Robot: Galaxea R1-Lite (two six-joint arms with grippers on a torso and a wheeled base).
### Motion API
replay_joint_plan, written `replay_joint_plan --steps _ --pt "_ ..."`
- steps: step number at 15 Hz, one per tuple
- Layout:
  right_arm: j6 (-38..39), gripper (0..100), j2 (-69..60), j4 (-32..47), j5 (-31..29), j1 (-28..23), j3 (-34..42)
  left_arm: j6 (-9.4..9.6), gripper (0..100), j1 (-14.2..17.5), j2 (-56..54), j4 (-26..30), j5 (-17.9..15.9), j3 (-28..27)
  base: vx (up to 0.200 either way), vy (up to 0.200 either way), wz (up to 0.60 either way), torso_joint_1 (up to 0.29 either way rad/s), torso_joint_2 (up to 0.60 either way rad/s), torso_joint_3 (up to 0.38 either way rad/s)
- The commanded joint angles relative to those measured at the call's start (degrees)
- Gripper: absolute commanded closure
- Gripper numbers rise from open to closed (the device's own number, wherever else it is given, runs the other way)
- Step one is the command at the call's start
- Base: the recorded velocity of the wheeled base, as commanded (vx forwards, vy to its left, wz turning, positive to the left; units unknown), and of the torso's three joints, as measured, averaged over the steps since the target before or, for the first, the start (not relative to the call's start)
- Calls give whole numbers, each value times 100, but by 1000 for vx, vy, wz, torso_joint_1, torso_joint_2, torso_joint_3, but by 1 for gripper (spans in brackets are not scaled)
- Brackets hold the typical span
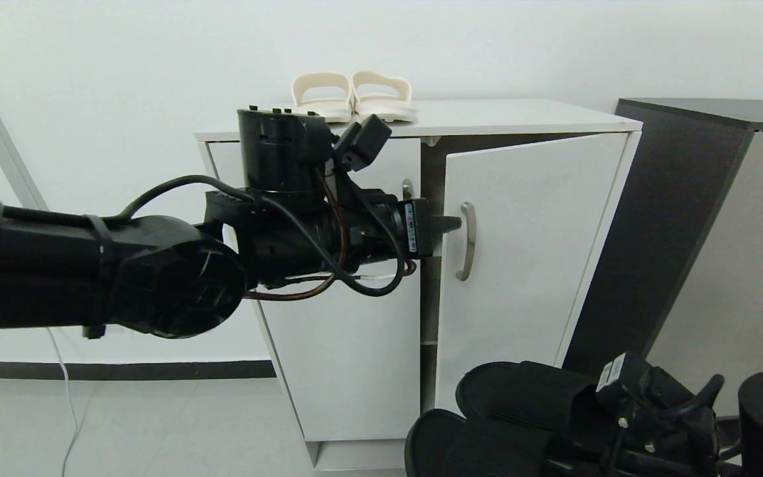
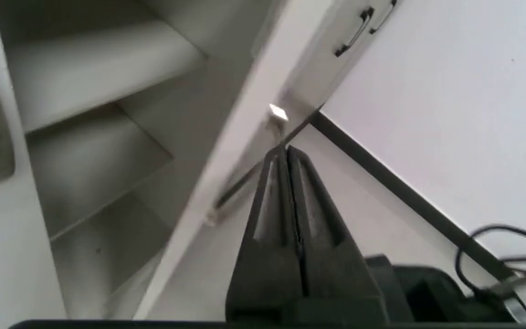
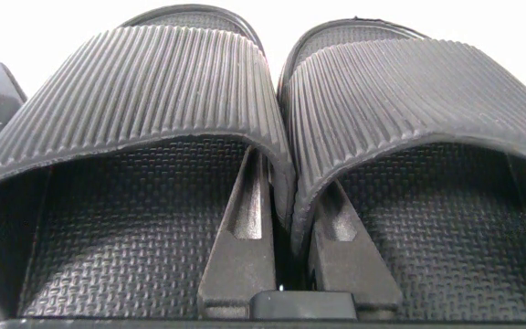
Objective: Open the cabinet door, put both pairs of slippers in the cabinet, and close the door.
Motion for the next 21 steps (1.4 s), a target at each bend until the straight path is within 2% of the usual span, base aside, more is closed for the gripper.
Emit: replay_joint_plan --steps 1,3,5,8,9,11,14,21 --pt "2 100 -30 -1 -8 29 8 5 100 2 -423 -10 4 282 0 0 0 0 0 0" --pt "2 100 -83 -1 -8 47 8 5 100 63 -713 -1 4 449 0 0 0 0 0 0" --pt "2 100 -83 -1 -8 82 17 -12 100 301 -651 -1 -5 379 0 0 0 0 0 0" --pt "2 100 -91 -1 -8 91 17 -276 100 591 8 7 -14 -184 0 0 0 0 0 0" --pt "2 100 -91 -1 -8 91 17 -276 100 591 8 7 -14 -184 0 0 0 0 0 0" --pt "2 100 -83 -1 -8 91 17 -320 100 599 606 25 -5 -746 0 0 0 0 0 0" --pt "2 100 -47 -1 -17 82 17 -320 100 599 1045 16 -5 -1098 0 0 0 0 0 0" --pt "2 100 41 -1 -17 82 17 -311 100 582 1265 -1 -5 -1195 0 0 0 0 0 0"
